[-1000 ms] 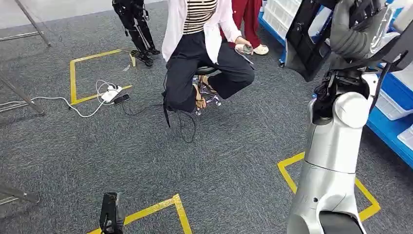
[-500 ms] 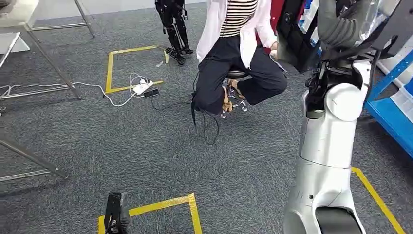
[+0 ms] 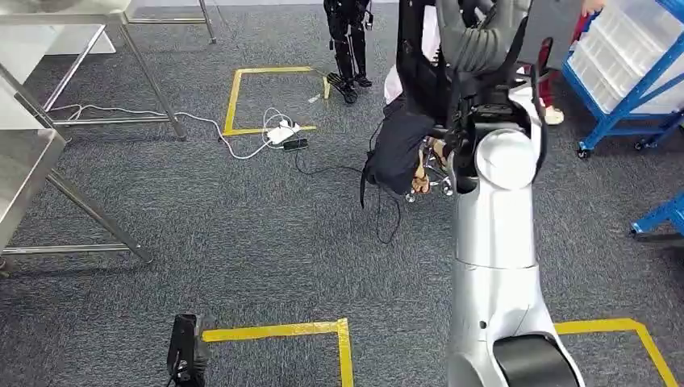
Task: Take the parts from the cabinet and place them on the table.
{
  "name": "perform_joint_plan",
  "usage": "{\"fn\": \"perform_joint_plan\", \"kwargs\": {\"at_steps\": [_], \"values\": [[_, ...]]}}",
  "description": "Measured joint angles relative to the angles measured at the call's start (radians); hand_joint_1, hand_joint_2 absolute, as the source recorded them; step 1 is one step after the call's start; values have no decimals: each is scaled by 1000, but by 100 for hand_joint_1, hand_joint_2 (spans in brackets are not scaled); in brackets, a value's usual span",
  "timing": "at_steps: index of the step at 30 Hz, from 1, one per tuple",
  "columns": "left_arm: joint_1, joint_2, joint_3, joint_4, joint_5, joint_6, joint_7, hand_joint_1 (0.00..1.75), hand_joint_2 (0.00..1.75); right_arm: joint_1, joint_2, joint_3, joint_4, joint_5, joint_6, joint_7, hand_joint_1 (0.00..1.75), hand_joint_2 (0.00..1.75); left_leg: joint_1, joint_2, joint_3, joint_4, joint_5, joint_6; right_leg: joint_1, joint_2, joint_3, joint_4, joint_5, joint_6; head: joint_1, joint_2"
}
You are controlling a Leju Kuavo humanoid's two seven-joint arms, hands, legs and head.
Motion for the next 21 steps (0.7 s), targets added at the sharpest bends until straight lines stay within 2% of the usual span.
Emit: {"fn": "perform_joint_plan", "kwargs": {"at_steps": [1, 2, 3, 4, 5, 6, 7, 8, 9, 10, 12, 13, 14, 15, 16, 18, 19, 20, 21], "values": [[-4, 0, 0, -1, 0, 0, 1, 0, 0, -1, -1, 1, 6, 5, 6, 0, 175, 175, -1, -10, -1, 0, 0, 6, 0, 22, -37, 79, -32, -7, 2, 0], [-6, 0, 0, -1, -1, -1, 2, 0, 0, -1, -2, 3, 12, 10, 8, 3, 175, 175, -2, -22, -1, 0, 0, 8, 1, 36, -83, 167, -63, -11, 1, 0], [-5, -2, 0, -1, -2, -1, 2, 0, 0, 0, -2, 5, 18, 17, 8, 10, 175, 175, -5, -34, -1, 0, 0, 9, 4, 42, -122, 241, -82, -12, 2, 0], [-3, -3, 0, -1, -3, -1, 2, 0, 0, 0, -2, 5, 21, 24, 10, 19, 175, 175, -7, -48, -1, 0, 1, 10, 4, 45, -142, 270, -81, -9, 1, 0], [-1, -3, 0, -1, -3, -1, 2, 0, 0, -1, -3, 5, 24, 30, 13, 27, 175, 175, -10, -62, -1, 0, 1, 10, 5, 47, -138, 250, -63, -7, 1, 0], [-1, -3, 0, -1, -4, -1, 1, 0, 0, -2, -3, 5, 25, 33, 13, 30, 175, 175, -11, -75, -1, 0, 1, 10, 9, 50, -113, 189, -33, -4, 2, 0], [-1, -3, 0, -1, -7, -1, 1, 0, 0, -3, -4, 5, 25, 37, 14, 34, 175, 175, -11, -88, 1, 0, 2, 10, 9, 57, -74, 102, 5, -3, 0, 0], [-2, -5, -1, -1, -12, -2, 1, 0, 0, -5, -5, 4, 25, 38, 16, 37, 175, 175, -11, -100, 2, 0, 2, 10, 11, 82, -30, 6, 44, -4, 1, 0], [-3, -10, -1, -1, -14, -2, 2, 0, 0, -7, -9, 2, 27, 38, 17, 37, 175, 175, -12, -110, 0, 2, 3, 8, 12, 118, -7, -46, 56, -12, 0, 0], [-3, -11, -1, -1, -15, -2, 2, 0, 0, -9, -12, 0, 29, 39, 18, 37, 175, 175, -12, -120, -2, 2, 4, 4, 14, 103, -2, -50, 63, -18, 0, 0], [1, -14, -1, -1, -21, -4, 5, 0, 0, -8, -16, -3, 33, 39, 19, 38, 175, 175, -7, -131, -6, -3, 10, -6, 22, 91, 0, -46, 62, -23, 0, 0], [2, -14, -1, -1, -22, -4, 6, 0, 0, -9, -16, -5, 34, 40, 20, 38, 175, 175, -8, -142, -8, -9, 15, -13, 20, 79, 3, -54, 69, -31, 1, 0], [2, -11, -1, -1, -22, -4, 7, 0, 0, -9, -16, -6, 34, 44, 21, 38, 175, 175, -8, -112, -12, 0, 4, -12, -2, 68, 8, -71, 78, -43, -3, 0], [1, -11, -1, -1, -24, -5, 8, 0, 0, -10, -16, -7, 36, 47, 22, 40, 175, 175, -16, -58, -23, 27, -20, -16, 3, 62, 13, -76, 79, -47, -2, 0], [-2, -11, -2, -1, -24, -11, 9, 0, 0, -12, -22, -11, 40, 49, 23, 42, 175, 175, -14, -32, -51, 86, -56, -21, 4, 51, 14, -76, 78, -55, -5, 0], [-3, -12, -1, -1, -24, -14, 11, 0, 0, -13, -34, -21, 50, 55, 25, 42, 175, 175, -7, -17, -127, 244, -122, -31, 8, 27, 15, -76, 76, -57, -4, 0], [-2, -13, -1, -1, -24, -14, 11, 0, 0, -12, -39, -26, 57, 57, 26, 41, 175, 175, -3, -15, -152, 294, -133, -37, 8, 15, 14, -76, 76, -57, -7, 0], [-2, -13, -1, -1, -24, -13, 11, 0, 0, -12, -44, -29, 63, 57, 26, 40, 175, 175, 2, -11, -151, 292, -121, -42, 8, 5, 14, -75, 76, -57, -6, 0], [-2, -13, -1, -1, -27, -10, 11, 0, 0, -12, -49, -33, 71, 60, 26, 39, 175, 175, 9, -5, -128, 249, -92, -49, 7, -5, 13, -74, 75, -57, -6, 0]]}}
